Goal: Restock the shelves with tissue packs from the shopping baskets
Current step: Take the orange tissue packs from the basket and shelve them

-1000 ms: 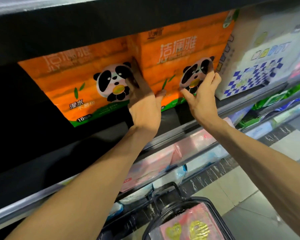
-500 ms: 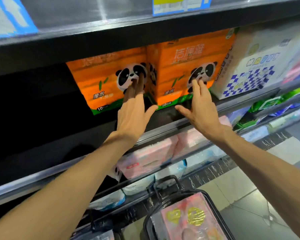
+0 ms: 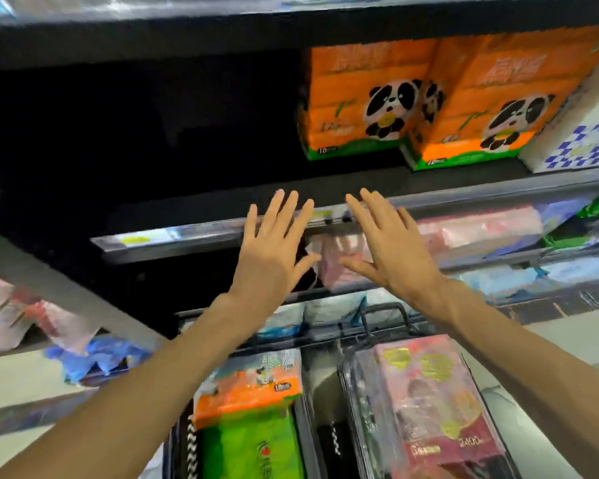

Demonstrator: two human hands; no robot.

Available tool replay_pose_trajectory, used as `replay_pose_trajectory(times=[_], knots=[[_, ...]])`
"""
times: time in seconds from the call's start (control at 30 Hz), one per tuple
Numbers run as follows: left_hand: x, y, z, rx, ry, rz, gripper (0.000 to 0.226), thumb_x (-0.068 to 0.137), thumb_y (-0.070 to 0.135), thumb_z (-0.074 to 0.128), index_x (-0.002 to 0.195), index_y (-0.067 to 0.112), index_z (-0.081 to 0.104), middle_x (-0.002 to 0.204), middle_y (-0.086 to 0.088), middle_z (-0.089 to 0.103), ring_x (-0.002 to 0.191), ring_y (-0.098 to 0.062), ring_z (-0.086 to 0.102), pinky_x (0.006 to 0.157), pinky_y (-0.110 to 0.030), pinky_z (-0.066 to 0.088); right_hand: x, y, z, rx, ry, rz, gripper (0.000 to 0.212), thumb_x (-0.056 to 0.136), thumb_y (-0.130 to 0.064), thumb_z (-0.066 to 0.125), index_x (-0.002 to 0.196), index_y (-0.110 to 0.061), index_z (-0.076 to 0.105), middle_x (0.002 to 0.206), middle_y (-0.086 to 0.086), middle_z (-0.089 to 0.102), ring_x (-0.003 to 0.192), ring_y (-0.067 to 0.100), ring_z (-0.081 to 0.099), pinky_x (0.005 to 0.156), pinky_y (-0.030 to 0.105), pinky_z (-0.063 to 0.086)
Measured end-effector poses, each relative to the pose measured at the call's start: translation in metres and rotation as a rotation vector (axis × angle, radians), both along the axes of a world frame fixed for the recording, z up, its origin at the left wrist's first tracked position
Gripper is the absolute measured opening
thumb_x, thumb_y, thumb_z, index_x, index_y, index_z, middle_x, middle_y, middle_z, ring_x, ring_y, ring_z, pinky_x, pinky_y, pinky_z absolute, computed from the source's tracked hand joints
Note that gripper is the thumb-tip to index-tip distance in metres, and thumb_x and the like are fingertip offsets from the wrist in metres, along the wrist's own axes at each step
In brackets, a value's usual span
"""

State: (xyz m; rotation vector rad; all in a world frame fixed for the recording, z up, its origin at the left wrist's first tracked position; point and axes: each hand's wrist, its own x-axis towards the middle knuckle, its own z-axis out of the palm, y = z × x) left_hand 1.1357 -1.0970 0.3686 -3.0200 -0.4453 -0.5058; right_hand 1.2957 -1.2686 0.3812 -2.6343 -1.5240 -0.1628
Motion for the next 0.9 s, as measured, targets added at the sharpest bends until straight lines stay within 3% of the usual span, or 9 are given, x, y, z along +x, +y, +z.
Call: replay_pose_trajectory(times=[0.07, 0.17, 0.27, 0.37, 0.5, 0.6, 0.7, 0.8, 0.9], knots=[[-0.042, -0.003, -0.018, -0.034, 0.069, 0.052, 0.082, 0.099, 0.063, 0.042, 0.164, 0.02, 0.015, 0.17, -0.008, 0.015, 0.158, -0.026, 0.007, 0.124, -0.056, 0.018, -0.033, 0.006, -0.015, -0.027, 0.018, 0.034, 0.1, 0.086, -0.075, 0.037, 0.165, -0.018, 0.013, 0.17, 0.013, 0.019, 0.156, 0.032, 0.023, 0.119, 0.059, 0.03], [-0.111, -0.007, -0.056, -0.124, 0.133, 0.129, 0.082, 0.097, 0.061, 0.045, 0.163, 0.021, 0.017, 0.17, -0.005, 0.017, 0.158, -0.026, 0.008, 0.124, -0.055, 0.019, -0.082, 0.008, -0.047, -0.052, 0.055, 0.081, 0.099, 0.087, -0.071, 0.051, 0.163, -0.018, 0.018, 0.168, 0.016, 0.024, 0.153, 0.035, 0.03, 0.117, 0.059, 0.033], [-0.184, -0.012, -0.106, -0.237, 0.184, 0.182, 0.082, 0.097, 0.061, 0.051, 0.162, 0.019, 0.021, 0.169, -0.007, 0.019, 0.157, -0.027, 0.013, 0.123, -0.054, 0.025, -0.129, 0.007, -0.089, -0.084, 0.117, 0.137, 0.099, 0.086, -0.072, 0.051, 0.162, -0.017, 0.022, 0.165, 0.017, 0.031, 0.15, 0.037, 0.036, 0.113, 0.06, 0.039], [-0.246, -0.022, -0.149, -0.4, 0.223, 0.272, 0.081, 0.099, 0.067, 0.037, 0.163, 0.022, 0.014, 0.17, -0.005, 0.014, 0.158, -0.025, 0.009, 0.125, -0.05, 0.023, -0.17, -0.001, -0.133, -0.141, 0.204, 0.124, 0.1, 0.086, -0.077, 0.05, 0.162, -0.017, 0.025, 0.164, 0.015, 0.033, 0.151, 0.033, 0.034, 0.115, 0.06, 0.038], [-0.298, -0.028, -0.195, -0.704, 0.226, 0.408, 0.094, 0.092, 0.068, 0.054, 0.164, 0.025, 0.01, 0.17, -0.001, 0.015, 0.157, -0.022, 0.013, 0.126, -0.046, 0.021, -0.205, -0.013, -0.183, -0.305, 0.371, 0.112, 0.105, 0.089, -0.077, 0.045, 0.165, -0.024, -0.005, 0.172, 0.006, 0.008, 0.159, 0.023, 0.01, 0.128, 0.05, 0.016], [-0.315, -0.021, -0.237, -0.865, 0.24, 0.455, 0.111, 0.078, 0.055, 0.08, 0.162, 0.027, 0.013, 0.164, 0.001, 0.03, 0.15, -0.022, 0.031, 0.118, -0.048, 0.036, -0.214, -0.015, -0.217, -0.394, 0.529, -0.01, 0.117, 0.088, -0.071, 0.058, 0.161, -0.022, -0.019, 0.172, 0.0, -0.005, 0.159, 0.019, 0.0, 0.127, 0.043, 0.004], [-0.315, -0.01, -0.271, -0.949, 0.275, 0.494, 0.12, 0.069, 0.048, 0.089, 0.16, 0.025, 0.014, 0.16, 0.001, 0.036, 0.147, -0.023, 0.036, 0.115, -0.05, 0.041, -0.215, -0.019, -0.253, -0.35, 0.685, -0.156, 0.128, 0.082, -0.058, 0.076, 0.161, -0.02, -0.017, 0.173, 0.002, -0.003, 0.159, 0.022, 0.004, 0.129, 0.049, 0.014], [-0.304, 0.003, -0.293, -1.006, 0.24, 0.48, 0.126, 0.067, 0.041, 0.093, 0.161, 0.028, 0.01, 0.163, 0.004, 0.03, 0.15, -0.02, 0.032, 0.117, -0.051, 0.039, -0.204, -0.02, -0.285, -0.283, 0.829, -0.334, 0.132, 0.076, -0.041, 0.088, 0.164, -0.016, -0.007, 0.171, 0.006, 0.011, 0.157, 0.027, 0.018, 0.126, 0.05, 0.022], [-0.294, 0.022, -0.315, -1.045, 0.218, 0.479, 0.13, 0.069, 0.032, 0.093, 0.163, 0.026, 0.003, 0.166, 0.001, 0.026, 0.152, -0.022, 0.027, 0.12, -0.051, 0.035, -0.179, -0.016, -0.323, -0.219, 0.933, -0.324, 0.127, 0.065, -0.05, 0.092, 0.162, -0.029, 0.013, 0.162, 0.007, 0.037, 0.148, 0.028, 0.038, 0.12, 0.055, 0.035]])
